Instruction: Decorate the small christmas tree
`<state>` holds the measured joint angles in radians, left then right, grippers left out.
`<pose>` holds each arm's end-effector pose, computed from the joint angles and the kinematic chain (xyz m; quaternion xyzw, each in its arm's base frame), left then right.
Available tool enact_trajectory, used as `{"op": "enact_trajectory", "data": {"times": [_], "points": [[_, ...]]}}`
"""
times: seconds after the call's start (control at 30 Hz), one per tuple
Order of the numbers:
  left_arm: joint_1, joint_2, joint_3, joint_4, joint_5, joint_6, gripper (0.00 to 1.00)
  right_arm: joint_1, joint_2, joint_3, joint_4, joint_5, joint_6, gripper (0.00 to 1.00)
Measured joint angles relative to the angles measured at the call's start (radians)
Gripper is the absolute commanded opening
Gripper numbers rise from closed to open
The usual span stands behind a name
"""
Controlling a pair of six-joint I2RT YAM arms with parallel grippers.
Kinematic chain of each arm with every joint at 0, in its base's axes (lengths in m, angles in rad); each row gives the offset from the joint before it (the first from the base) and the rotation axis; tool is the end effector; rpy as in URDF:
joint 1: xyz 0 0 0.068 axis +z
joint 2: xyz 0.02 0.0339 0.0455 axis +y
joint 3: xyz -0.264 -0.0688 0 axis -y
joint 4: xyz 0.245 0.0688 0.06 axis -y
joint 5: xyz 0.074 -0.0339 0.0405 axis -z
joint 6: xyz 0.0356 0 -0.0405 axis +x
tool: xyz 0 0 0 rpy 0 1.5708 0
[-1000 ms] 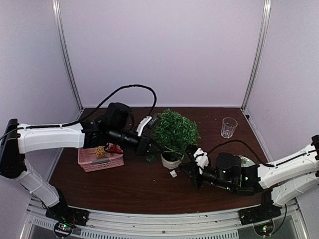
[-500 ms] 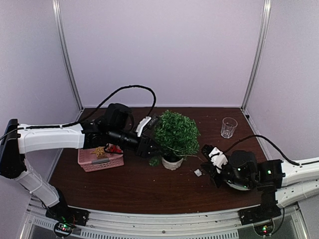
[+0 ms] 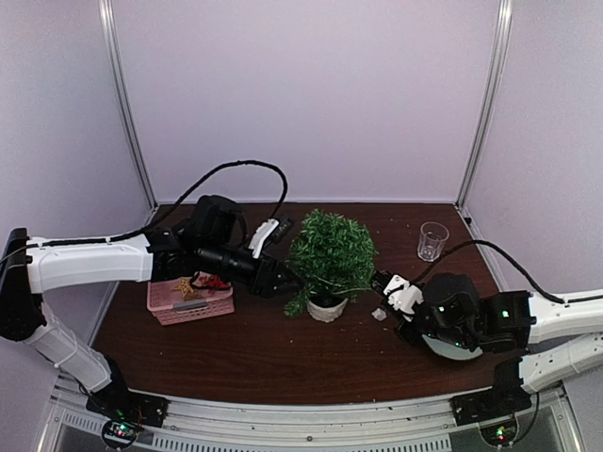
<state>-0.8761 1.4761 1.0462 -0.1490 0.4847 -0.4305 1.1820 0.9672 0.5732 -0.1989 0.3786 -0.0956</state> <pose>0.1992 -0.2650 0.2710 0.3000 0.8075 -0.4484 0.2385 0.0911 0.1877 0.2324 -0.4460 0.7488 0.0962 0.4808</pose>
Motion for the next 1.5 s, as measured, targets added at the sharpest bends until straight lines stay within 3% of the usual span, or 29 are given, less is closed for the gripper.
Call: {"op": "enact_trajectory", "data": {"times": [0.33,0.53,0.7,0.8,0.9,0.97,1.5], "points": [[0.000,-0.163,-0.162,-0.042,-0.114,0.055,0.54,-0.011,0.008,0.007,-0.010,-0.001,-0.091,0.00],[0.000,-0.097,-0.237,-0.015,-0.173,0.027,0.55,-0.021,0.006,0.010,-0.014,-0.005,-0.129,0.00],[0.000,0.007,-0.238,0.100,-0.153,-0.019,0.55,-0.030,0.006,0.010,-0.016,-0.011,-0.160,0.00],[0.000,0.055,-0.238,0.165,-0.136,-0.050,0.48,-0.039,0.006,0.013,-0.018,-0.015,-0.176,0.00],[0.000,0.098,-0.238,0.224,-0.120,-0.072,0.16,-0.054,0.007,0.021,-0.021,-0.019,-0.196,0.00],[0.000,0.114,-0.238,0.240,-0.114,-0.091,0.00,-0.070,0.009,0.029,-0.024,-0.026,-0.209,0.00],[0.105,0.119,-0.202,0.188,-0.106,-0.067,0.00,-0.248,0.062,0.095,-0.033,-0.173,-0.372,0.00]]}}
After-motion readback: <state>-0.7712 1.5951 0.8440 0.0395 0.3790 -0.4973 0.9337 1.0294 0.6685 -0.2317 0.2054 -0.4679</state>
